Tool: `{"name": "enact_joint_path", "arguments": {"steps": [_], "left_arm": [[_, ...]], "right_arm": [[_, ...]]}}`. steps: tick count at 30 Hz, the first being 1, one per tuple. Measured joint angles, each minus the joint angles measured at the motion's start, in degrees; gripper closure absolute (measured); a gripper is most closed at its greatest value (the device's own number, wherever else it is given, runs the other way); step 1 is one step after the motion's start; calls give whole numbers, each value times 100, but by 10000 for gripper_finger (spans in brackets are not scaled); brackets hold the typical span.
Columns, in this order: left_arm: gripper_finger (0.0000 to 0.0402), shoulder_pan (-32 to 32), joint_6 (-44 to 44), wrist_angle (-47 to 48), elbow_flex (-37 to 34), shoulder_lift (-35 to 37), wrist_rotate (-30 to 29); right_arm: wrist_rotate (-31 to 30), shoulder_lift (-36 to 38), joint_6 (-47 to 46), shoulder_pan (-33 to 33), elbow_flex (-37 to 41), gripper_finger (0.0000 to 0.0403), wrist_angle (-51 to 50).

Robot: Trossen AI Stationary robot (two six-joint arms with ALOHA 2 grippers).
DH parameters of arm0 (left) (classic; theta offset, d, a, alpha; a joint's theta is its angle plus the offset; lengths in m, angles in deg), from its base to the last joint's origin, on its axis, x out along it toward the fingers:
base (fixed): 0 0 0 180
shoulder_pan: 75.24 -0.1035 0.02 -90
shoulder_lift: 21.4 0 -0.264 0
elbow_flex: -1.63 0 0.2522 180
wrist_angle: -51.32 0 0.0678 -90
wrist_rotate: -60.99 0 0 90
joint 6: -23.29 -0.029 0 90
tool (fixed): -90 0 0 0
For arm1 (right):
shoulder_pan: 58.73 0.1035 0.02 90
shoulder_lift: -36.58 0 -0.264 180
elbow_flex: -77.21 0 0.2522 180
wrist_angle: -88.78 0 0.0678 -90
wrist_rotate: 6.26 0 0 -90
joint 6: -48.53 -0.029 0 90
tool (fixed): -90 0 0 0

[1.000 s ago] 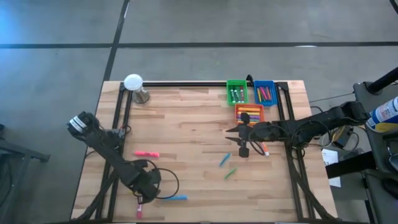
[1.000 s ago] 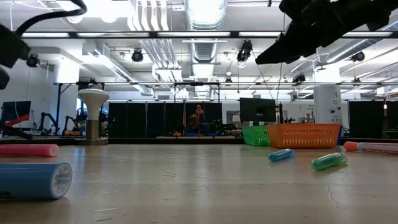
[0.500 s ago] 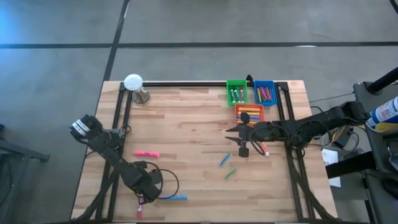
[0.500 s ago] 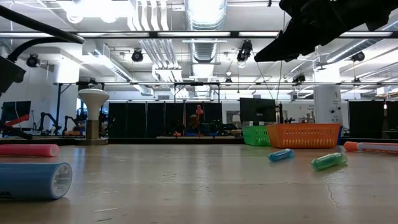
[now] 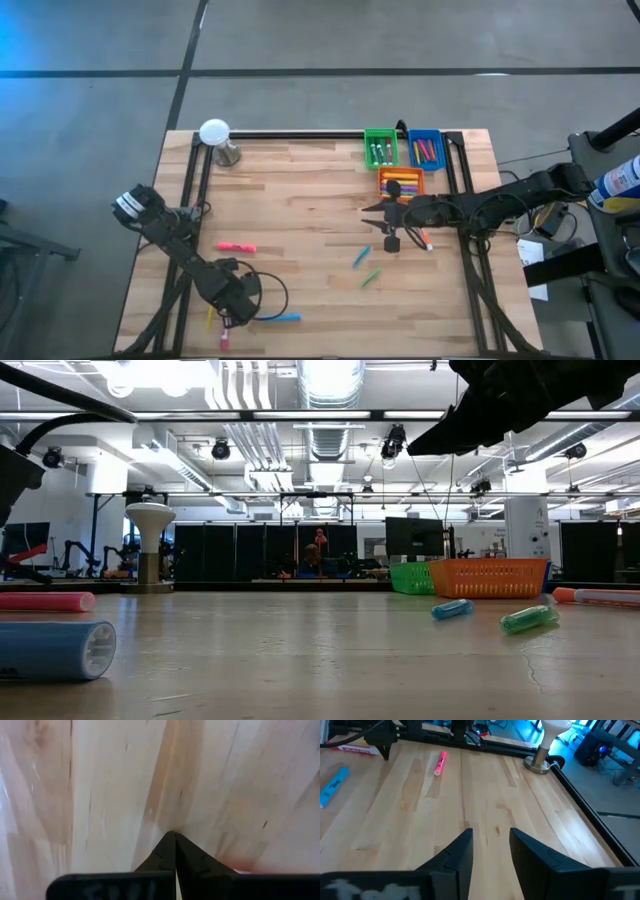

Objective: Pick & Place Markers
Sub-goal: Put the yellow pen into the blue bin

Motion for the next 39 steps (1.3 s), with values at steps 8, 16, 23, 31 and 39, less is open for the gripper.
{"name": "enact_joint_path", "arguments": {"steps": [8,16,23,31,39], "left_arm": [[401,-46,-61,49,-9,59,163],[377,-10,1836,219,-4,66,1111],[343,307,3487,-288,-2,79,1345],[339,819,4995,-552,6,101,1502],[339,1272,5960,-595,24,101,1497]], "right_arm": [[0,0,199,0,-1,282,12],[0,0,274,0,-1,282,6],[11,0,262,160,14,282,-1],[-8,0,258,382,27,282,-1],[-17,0,254,523,29,282,8]]}}
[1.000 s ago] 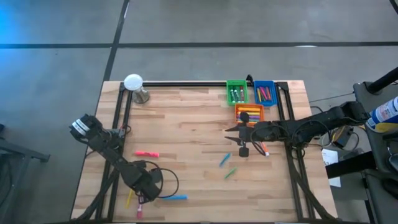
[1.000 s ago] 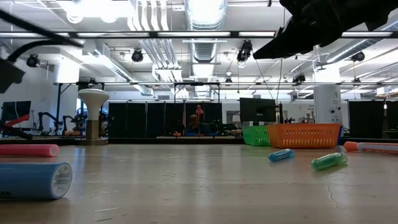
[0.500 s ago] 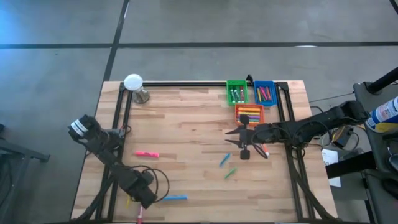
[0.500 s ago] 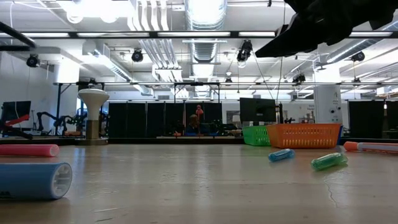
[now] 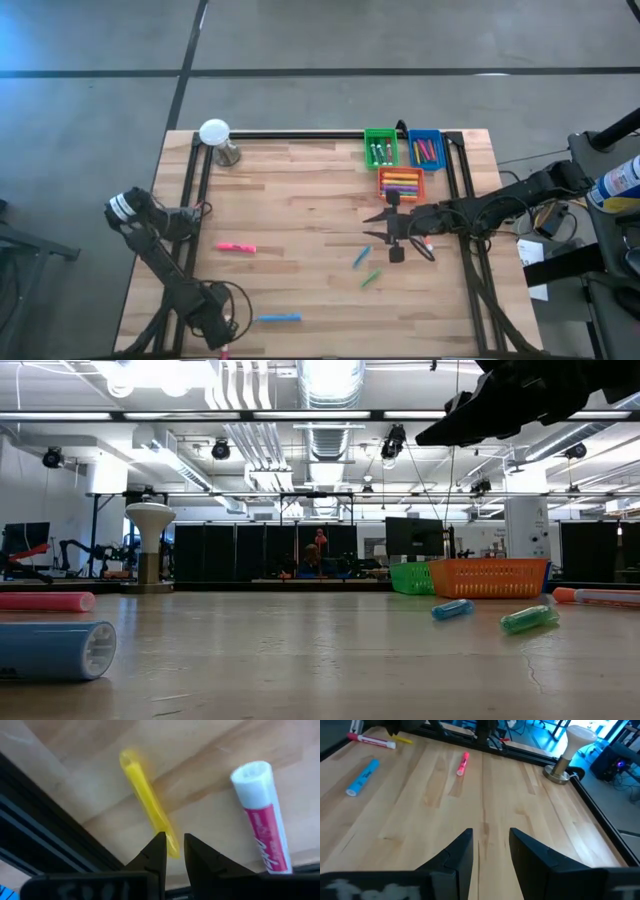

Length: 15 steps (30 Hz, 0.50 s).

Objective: Pick & Place Markers
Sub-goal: Put the yellow pen into the blue bin

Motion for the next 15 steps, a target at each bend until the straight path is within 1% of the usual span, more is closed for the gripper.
{"name": "enact_joint_path", "arguments": {"steps": [6,15], "left_arm": [[339,78,107,-27,-13,2,-174],[339,83,294,9,-89,2,-176]], "right_arm": [[-141,0,-1,113,2,282,14],[-142,1,-1,130,2,282,66]]}}
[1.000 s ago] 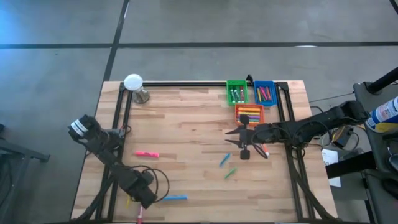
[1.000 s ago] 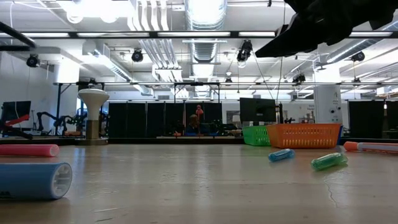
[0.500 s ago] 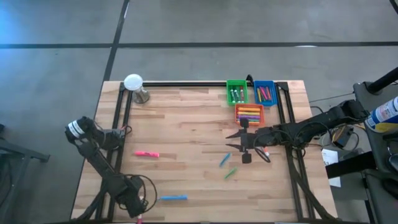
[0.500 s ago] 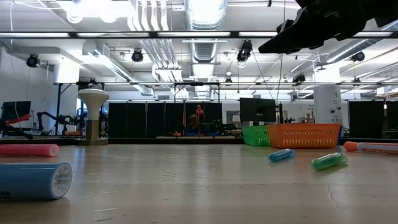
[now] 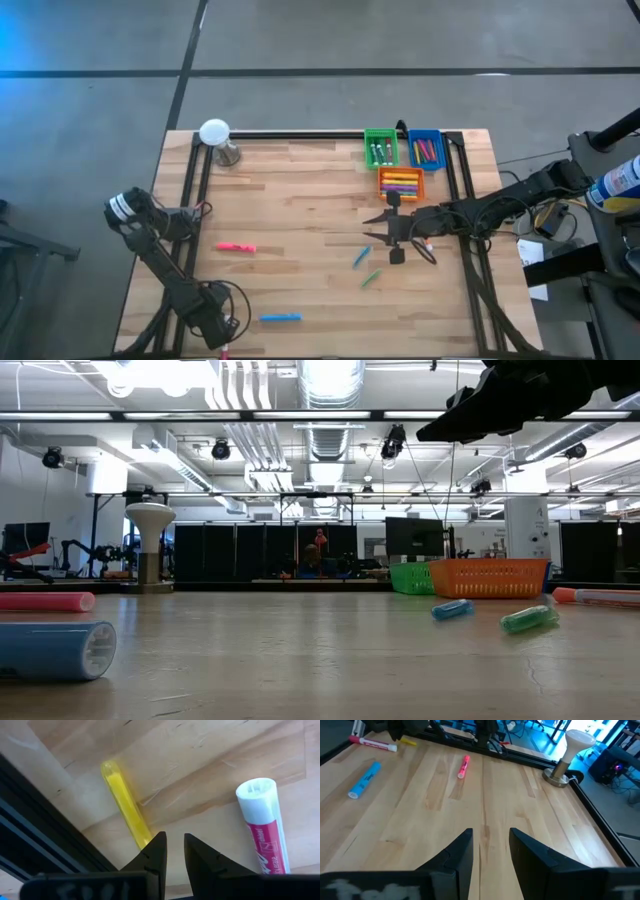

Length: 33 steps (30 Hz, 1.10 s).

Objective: Pick & Place Markers
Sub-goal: Put the yellow pen into the blue bin

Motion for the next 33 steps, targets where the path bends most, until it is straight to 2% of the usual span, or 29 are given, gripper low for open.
{"name": "enact_joint_path", "arguments": {"steps": [9,26,33], "left_arm": [[339,-31,-174,291,223,-2,151],[339,-102,8,369,83,-22,330],[339,-288,-176,1110,11,-20,667]], "right_arm": [[2,2,-24,9,0,282,43],[4,2,-24,20,0,282,45],[6,2,-42,22,0,282,46]]}}
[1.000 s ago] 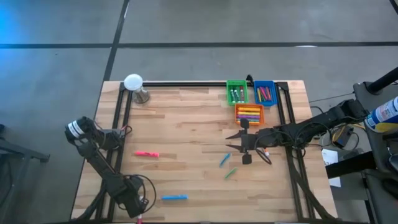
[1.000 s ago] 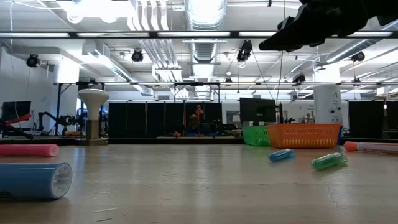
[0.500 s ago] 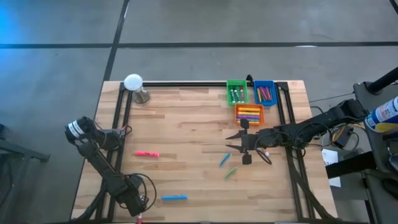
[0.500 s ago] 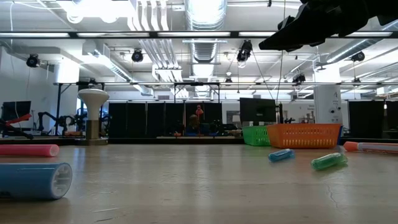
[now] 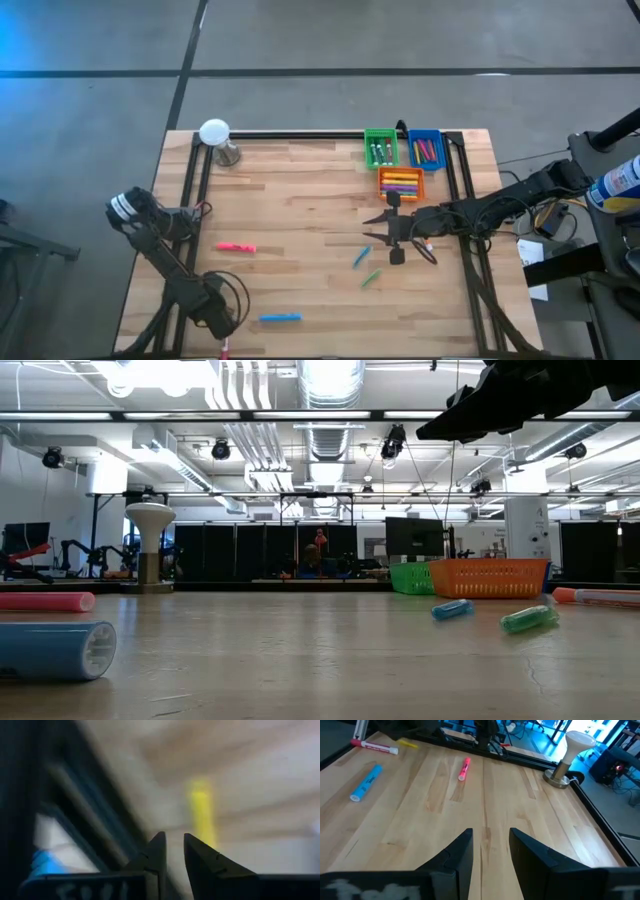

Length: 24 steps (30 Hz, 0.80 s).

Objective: Pick & Place Markers
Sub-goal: Put the yellow pen into the blue bin

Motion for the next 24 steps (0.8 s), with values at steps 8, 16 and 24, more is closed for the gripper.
{"name": "enact_joint_path", "arguments": {"steps": [8,16,24], "left_arm": [[339,-20,-152,-377,-92,0,-49],[339,-24,-311,-891,-103,0,-369],[339,-31,-430,-1196,-302,6,-504]], "right_arm": [[3,0,-14,27,2,282,-9],[9,0,-19,28,2,282,-3],[7,0,-39,27,2,282,-2]]}}
